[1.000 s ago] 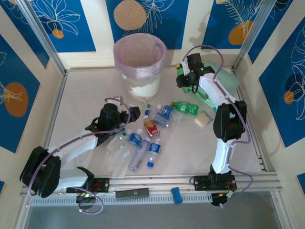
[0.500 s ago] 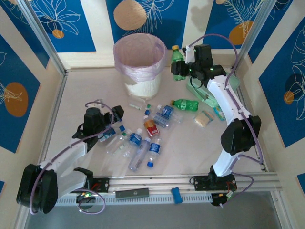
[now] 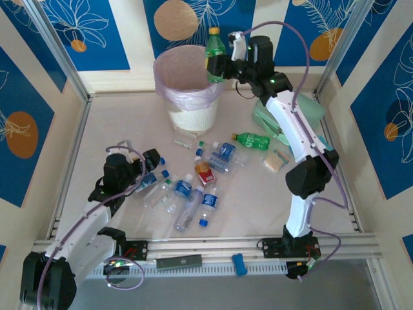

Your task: Put the plastic bottles in the bin

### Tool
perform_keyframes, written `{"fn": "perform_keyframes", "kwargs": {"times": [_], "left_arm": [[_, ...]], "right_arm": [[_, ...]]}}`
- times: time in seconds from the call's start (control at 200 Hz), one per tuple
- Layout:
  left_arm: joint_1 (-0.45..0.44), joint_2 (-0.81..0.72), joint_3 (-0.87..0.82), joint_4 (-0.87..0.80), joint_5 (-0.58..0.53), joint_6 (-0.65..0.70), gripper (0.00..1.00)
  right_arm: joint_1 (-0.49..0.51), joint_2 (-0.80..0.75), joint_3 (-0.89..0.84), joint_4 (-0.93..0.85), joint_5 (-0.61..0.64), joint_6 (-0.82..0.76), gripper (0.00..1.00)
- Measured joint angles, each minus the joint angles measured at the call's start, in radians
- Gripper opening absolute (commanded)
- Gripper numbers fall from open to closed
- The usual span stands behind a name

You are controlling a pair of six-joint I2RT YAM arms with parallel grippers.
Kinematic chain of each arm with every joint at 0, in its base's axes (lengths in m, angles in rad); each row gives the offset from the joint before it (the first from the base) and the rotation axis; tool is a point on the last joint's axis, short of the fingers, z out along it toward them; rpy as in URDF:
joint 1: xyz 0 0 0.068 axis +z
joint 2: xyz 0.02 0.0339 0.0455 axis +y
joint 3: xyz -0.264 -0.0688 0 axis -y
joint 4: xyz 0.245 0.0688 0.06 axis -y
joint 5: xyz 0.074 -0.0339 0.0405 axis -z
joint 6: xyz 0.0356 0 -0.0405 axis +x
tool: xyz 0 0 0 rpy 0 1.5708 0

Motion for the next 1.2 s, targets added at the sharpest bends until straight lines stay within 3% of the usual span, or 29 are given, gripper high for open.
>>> {"fn": "perform_keyframes", "kwargs": {"times": [0.21, 0.33, 0.715, 0.895, 1.025, 1.196], "left_arm": [[0.003, -0.075, -0.019, -0.069, 0.000, 0.019, 1.00], [0.006, -0.117, -0.022, -0.103, -0.005, 0.036, 1.00], [0.008, -0.153, -0.031, -0.154, -0.008, 0.055, 1.00], [0.008, -0.146, -0.031, -0.154, -0.008, 0.055, 1.00], [0.008, -0.128, -0.031, -0.154, -0.008, 0.055, 1.00], [0.009, -0.113, -0.031, -0.153, -0.007, 0.055, 1.00]], "right_arm": [[0.081, 0.264, 0.379, -0.132, 0.066, -0.051, 0.48], [0.117, 0.372, 0.500, -0.190, 0.110, -0.081, 0.49], [0.150, 0.428, 0.497, -0.219, 0.197, -0.135, 0.55], [0.150, 0.428, 0.497, -0.214, 0.216, -0.156, 0.68], [0.150, 0.428, 0.497, -0.201, 0.222, -0.162, 0.83], [0.150, 0.428, 0.504, -0.196, 0.222, -0.162, 0.93]]}}
